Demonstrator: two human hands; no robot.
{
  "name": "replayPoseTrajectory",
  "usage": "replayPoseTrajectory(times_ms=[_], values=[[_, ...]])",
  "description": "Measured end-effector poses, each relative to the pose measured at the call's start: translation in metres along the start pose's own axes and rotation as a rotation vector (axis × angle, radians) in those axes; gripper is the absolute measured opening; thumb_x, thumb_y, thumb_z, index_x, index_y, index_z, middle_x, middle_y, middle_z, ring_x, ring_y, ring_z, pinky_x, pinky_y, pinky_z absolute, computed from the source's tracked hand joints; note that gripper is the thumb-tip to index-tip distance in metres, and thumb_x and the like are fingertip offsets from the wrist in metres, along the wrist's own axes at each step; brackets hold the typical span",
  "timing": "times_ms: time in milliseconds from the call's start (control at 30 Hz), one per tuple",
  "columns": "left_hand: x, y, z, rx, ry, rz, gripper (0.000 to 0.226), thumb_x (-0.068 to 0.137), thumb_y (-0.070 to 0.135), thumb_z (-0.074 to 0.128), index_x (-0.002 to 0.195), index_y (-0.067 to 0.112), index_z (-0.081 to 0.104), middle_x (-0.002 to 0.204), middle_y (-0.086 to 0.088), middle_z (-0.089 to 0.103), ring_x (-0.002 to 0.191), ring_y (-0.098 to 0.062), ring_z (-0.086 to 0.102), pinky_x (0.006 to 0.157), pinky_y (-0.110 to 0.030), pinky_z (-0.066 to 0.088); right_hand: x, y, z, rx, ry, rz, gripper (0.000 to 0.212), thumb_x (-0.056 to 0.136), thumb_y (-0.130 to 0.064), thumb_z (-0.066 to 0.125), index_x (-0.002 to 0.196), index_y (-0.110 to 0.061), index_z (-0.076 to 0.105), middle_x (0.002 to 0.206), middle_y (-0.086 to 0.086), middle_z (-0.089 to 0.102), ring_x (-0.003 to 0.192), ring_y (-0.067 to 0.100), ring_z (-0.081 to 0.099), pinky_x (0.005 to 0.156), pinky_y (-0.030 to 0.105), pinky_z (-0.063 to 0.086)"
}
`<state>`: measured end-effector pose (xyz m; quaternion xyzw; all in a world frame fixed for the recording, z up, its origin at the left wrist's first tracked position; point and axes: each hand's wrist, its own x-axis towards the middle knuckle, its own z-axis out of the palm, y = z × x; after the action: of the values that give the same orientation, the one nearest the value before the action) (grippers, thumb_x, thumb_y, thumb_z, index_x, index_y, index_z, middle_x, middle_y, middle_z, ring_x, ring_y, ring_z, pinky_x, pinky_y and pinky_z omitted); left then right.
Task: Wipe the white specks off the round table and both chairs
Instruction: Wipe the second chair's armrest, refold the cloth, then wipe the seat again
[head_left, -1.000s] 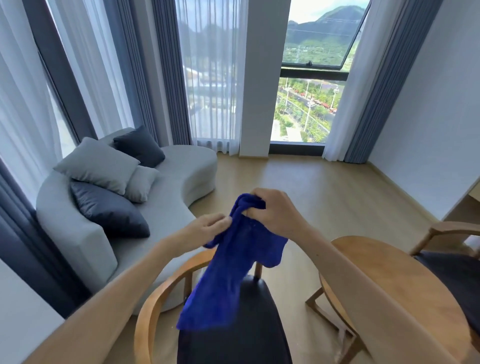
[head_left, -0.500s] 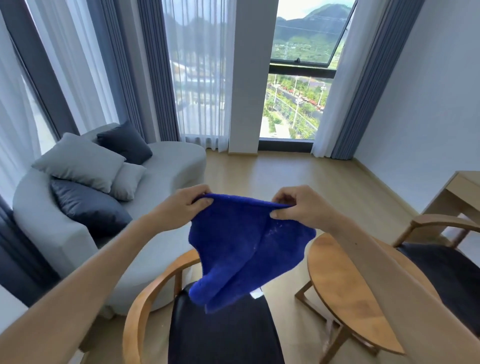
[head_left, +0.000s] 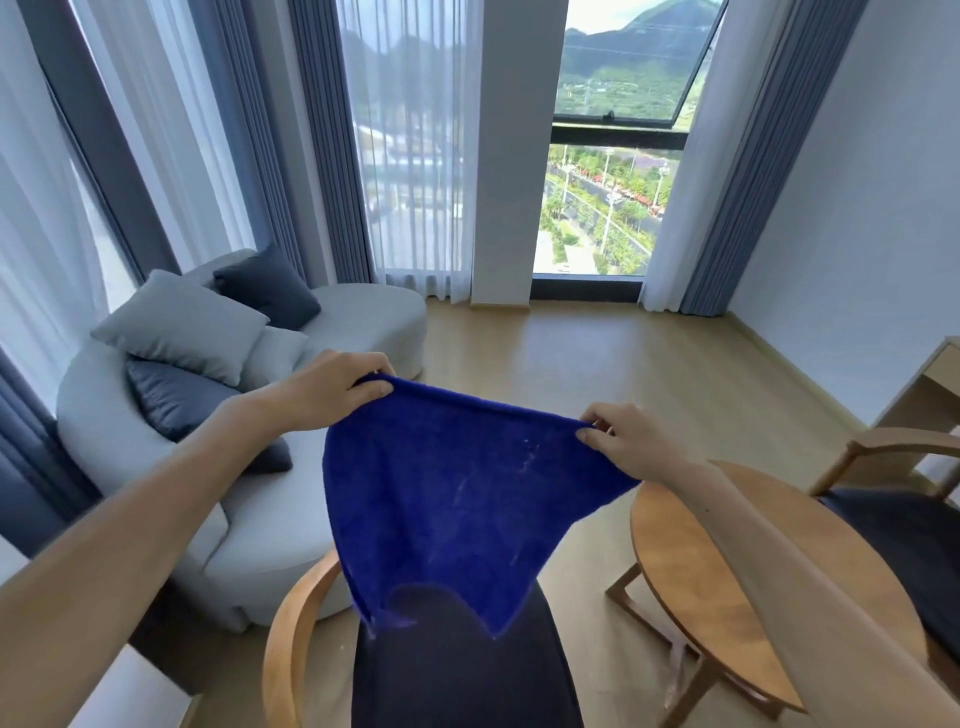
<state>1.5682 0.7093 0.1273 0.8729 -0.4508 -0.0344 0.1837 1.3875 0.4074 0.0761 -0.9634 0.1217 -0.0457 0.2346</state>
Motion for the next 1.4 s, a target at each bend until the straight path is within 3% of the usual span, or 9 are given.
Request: replayPoseTrajectory(times_ms=[300, 400, 567, 667, 767, 933, 1167, 1300, 1400], values=[[-0.01, -0.015, 0.008, 0.014, 0.068, -0.069, 0.022, 0.098, 0.016, 0.049, 0.079, 0.013, 0.06, 0.071, 0.006, 0.052, 0.067, -0.006, 0.047, 0.063, -0.025, 0.033, 0.001, 0.003, -0.012, 0.067, 0.11, 0.048, 0.031, 0.1, -0.033, 0.05, 0.087, -0.01, 0.067, 0.076, 0.0, 0.066, 0.068, 0.015, 0.063, 0.058, 0.021, 0.049], [-0.006, -0.007, 0.017, -0.025, 0.012, -0.236, 0.038, 0.098, 0.016, 0.045, 0.06, 0.016, 0.047, 0.059, 0.003, 0.047, 0.059, -0.011, 0.041, 0.057, -0.027, 0.031, -0.002, -0.002, -0.016, 0.202, 0.009, 0.121, 0.029, 0.101, -0.028, 0.049, 0.089, -0.009, 0.067, 0.073, 0.003, 0.067, 0.054, 0.011, 0.059, 0.047, 0.019, 0.047], [0.01, 0.016, 0.04, -0.21, -0.021, -0.482, 0.039, 0.092, 0.013, 0.045, 0.055, 0.013, 0.032, 0.058, -0.003, 0.038, 0.058, -0.018, 0.034, 0.055, -0.03, 0.027, -0.001, -0.023, 0.0, 0.37, 0.032, 0.3, 0.037, 0.099, -0.019, 0.051, 0.074, 0.006, 0.062, 0.056, 0.009, 0.054, 0.033, 0.01, 0.046, 0.037, 0.02, 0.04], [0.013, 0.045, 0.056, -0.482, -0.008, -0.59, 0.034, 0.089, 0.01, 0.049, 0.056, 0.011, 0.045, 0.059, -0.005, 0.046, 0.055, -0.019, 0.044, 0.047, -0.025, 0.038, 0.0, -0.043, 0.016, 0.477, 0.027, 0.336, 0.032, 0.096, -0.017, 0.053, 0.073, 0.004, 0.061, 0.062, 0.015, 0.052, 0.04, 0.018, 0.047, 0.037, 0.023, 0.039], [0.014, 0.078, 0.071, -0.756, -0.127, -0.607, 0.021, 0.094, 0.011, 0.051, 0.083, -0.001, 0.065, 0.074, -0.012, 0.064, 0.062, -0.023, 0.063, 0.049, -0.027, 0.053, 0.002, -0.062, 0.033, 0.506, 0.011, 0.295, 0.033, 0.095, -0.018, 0.054, 0.076, 0.008, 0.061, 0.067, 0.016, 0.051, 0.049, 0.022, 0.047, 0.045, 0.031, 0.04], [0.018, 0.104, 0.083, -0.924, -0.193, -0.615, 0.02, 0.096, 0.015, 0.054, 0.105, -0.002, 0.06, 0.086, -0.018, 0.072, 0.073, -0.025, 0.073, 0.062, -0.03, 0.059, 0.002, -0.079, 0.04, 0.536, -0.046, 0.225, 0.026, 0.097, -0.018, 0.053, 0.09, 0.003, 0.067, 0.075, 0.011, 0.062, 0.06, 0.018, 0.057, 0.049, 0.023, 0.047], [0.013, 0.115, 0.077, -1.185, -0.18, -0.721, 0.016, 0.095, 0.002, 0.052, 0.105, -0.009, 0.058, 0.088, -0.025, 0.07, 0.075, -0.032, 0.072, 0.063, -0.036, 0.061, -0.007, -0.08, 0.027, 0.479, -0.199, 0.138, 0.022, 0.098, -0.021, 0.052, 0.104, -0.004, 0.066, 0.093, 0.011, 0.067, 0.082, 0.018, 0.061, 0.073, 0.029, 0.052], [0.014, 0.114, 0.071, -1.379, -0.188, -0.737, 0.018, 0.093, -0.005, 0.042, 0.097, -0.005, 0.06, 0.081, -0.02, 0.07, 0.073, -0.03, 0.071, 0.066, -0.037, 0.06, -0.012, -0.08, 0.02, 0.309, -0.273, -0.043, 0.033, 0.085, -0.024, 0.073, 0.11, -0.008, 0.06, 0.101, 0.01, 0.067, 0.081, 0.012, 0.06, 0.069, 0.014, 0.047], [0.013, 0.107, 0.07, -1.199, -0.165, -0.613, 0.025, 0.086, -0.013, 0.045, 0.088, -0.002, 0.066, 0.089, -0.019, 0.069, 0.086, -0.029, 0.069, 0.075, -0.035, 0.06, -0.011, -0.074, 0.008, 0.199, -0.165, -0.157, 0.027, 0.083, -0.008, 0.069, 0.11, -0.007, 0.062, 0.096, 0.008, 0.067, 0.081, 0.014, 0.06, 0.069, 0.016, 0.045]])
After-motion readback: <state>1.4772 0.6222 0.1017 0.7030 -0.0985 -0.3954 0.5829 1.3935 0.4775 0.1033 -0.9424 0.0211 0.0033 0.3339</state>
